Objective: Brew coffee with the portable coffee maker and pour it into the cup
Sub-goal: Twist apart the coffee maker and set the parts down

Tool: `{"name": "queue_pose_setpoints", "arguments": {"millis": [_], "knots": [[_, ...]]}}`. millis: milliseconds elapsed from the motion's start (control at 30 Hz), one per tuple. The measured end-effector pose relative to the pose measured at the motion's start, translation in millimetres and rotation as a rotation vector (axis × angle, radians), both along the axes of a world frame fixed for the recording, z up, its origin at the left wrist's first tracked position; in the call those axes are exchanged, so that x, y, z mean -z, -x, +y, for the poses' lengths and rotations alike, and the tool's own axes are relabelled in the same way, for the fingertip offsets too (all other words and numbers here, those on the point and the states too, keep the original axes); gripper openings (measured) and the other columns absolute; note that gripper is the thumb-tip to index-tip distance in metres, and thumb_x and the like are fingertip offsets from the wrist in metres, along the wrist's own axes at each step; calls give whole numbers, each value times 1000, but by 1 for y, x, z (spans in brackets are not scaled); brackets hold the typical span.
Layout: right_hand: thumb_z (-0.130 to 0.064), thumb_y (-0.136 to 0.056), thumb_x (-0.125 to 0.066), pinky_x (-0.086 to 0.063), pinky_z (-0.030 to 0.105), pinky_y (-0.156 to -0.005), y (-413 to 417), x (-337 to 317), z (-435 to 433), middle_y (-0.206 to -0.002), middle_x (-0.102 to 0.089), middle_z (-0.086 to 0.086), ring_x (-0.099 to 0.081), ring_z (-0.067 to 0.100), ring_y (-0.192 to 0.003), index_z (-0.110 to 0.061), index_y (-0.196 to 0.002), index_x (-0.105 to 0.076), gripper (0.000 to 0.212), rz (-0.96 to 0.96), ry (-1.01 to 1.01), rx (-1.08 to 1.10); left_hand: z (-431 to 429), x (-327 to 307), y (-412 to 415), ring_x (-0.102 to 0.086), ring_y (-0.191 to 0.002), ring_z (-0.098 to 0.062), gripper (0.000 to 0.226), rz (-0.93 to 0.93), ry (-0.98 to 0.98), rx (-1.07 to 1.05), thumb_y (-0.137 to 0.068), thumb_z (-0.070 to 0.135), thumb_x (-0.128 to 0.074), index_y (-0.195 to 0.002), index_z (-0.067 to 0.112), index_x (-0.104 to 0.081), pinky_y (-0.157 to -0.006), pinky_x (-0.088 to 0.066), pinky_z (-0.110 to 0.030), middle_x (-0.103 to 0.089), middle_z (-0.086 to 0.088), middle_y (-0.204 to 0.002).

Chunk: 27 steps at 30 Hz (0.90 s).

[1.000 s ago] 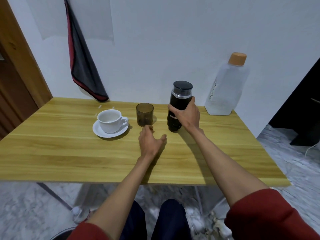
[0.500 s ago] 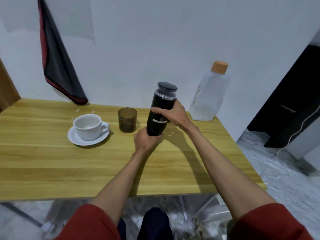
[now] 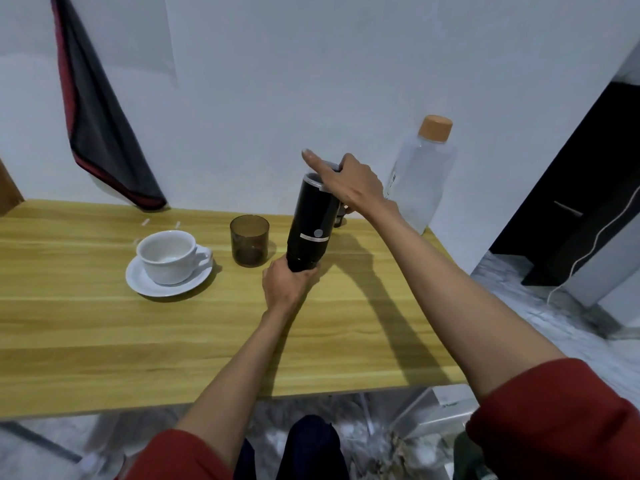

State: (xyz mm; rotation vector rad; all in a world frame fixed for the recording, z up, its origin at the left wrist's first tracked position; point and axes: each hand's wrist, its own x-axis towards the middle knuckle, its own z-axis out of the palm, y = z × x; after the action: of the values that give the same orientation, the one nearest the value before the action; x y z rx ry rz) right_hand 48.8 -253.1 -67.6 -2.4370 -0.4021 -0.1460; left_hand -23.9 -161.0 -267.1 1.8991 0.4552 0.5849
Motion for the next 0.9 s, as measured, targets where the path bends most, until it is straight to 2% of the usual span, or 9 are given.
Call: {"name": "queue_pose_setpoints", "arguments": {"millis": [133, 200, 267, 367, 467, 600, 733, 900], "knots": [[-88, -78, -37, -36, 34, -66, -4, -13, 8, -88, -59, 0, -54, 25, -84, -14, -90, -57, 77, -127, 327, 27, 0, -1, 1, -64, -77, -10, 27, 19, -16, 16, -73, 49, -83, -83, 35, -63, -64, -46, -23, -66, 13, -77], [-77, -82, -43, -31, 32, -57, -6, -20, 11, -79, -57, -2, -55, 22, -79, -16, -77, -54, 62, -107, 381, -30, 1, 0, 1, -62, -76, -8, 26, 39, -33, 34, -72, 51, -82, -80, 34, -64, -66, -44, -22, -65, 14, -74], [-71, -84, -47, -32, 30, -55, -8, -25, 11, -78, -55, -4, -53, 16, -73, -19, -74, -50, 53, -65, 398, -108, 3, 0, 1, -63, -77, -8, 26, 51, -36, 53, -71, 50, -83, -78, 32, -66, -70, -46, -23, -65, 14, -74], [-65, -81, -50, -39, 32, -61, -12, -32, 6, -82, -57, -1, -54, 17, -74, -18, -78, -52, 47, 27, 389, -163, 5, 0, 2, -65, -76, -9, 27, 58, -41, 75, -69, 47, -84, -69, 37, -60, -71, -51, -25, -65, 14, -71], [-63, -75, -54, -42, 32, -63, -14, -39, -1, -79, -58, 1, -53, 19, -66, -14, -80, -55, 49, 111, 380, -200, 6, -1, 4, -63, -69, -6, 30, 52, -58, 94, -67, 44, -85, -65, 37, -56, -70, -53, -27, -63, 18, -65], [-62, -72, -60, -54, 32, -63, -16, -45, -5, -93, -65, 4, -66, 24, -78, -12, -97, -64, 56, 149, 363, -260, 6, -2, 4, -59, -65, 0, 29, 40, -57, 106, -66, 44, -82, -61, 35, -55, -66, -48, -26, -59, 19, -59], [-53, -80, -65, -59, 30, -61, -17, -53, -5, -101, -66, 9, -67, 25, -80, -12, -104, -67, 47, 176, 353, -315, 6, -1, 3, -62, -70, -13, 32, 28, -66, 105, -70, 37, -85, -63, 34, -53, -72, -52, -29, -59, 17, -62], [-44, -85, -69, -59, 28, -56, -12, -66, -9, -103, -66, 8, -68, 23, -78, -14, -111, -69, 40, 235, 341, -386, 7, -1, 6, -64, -79, -20, 33, 31, -59, 131, -72, 34, -85, -66, 34, -53, -82, -55, -39, -60, 13, -65]]}}
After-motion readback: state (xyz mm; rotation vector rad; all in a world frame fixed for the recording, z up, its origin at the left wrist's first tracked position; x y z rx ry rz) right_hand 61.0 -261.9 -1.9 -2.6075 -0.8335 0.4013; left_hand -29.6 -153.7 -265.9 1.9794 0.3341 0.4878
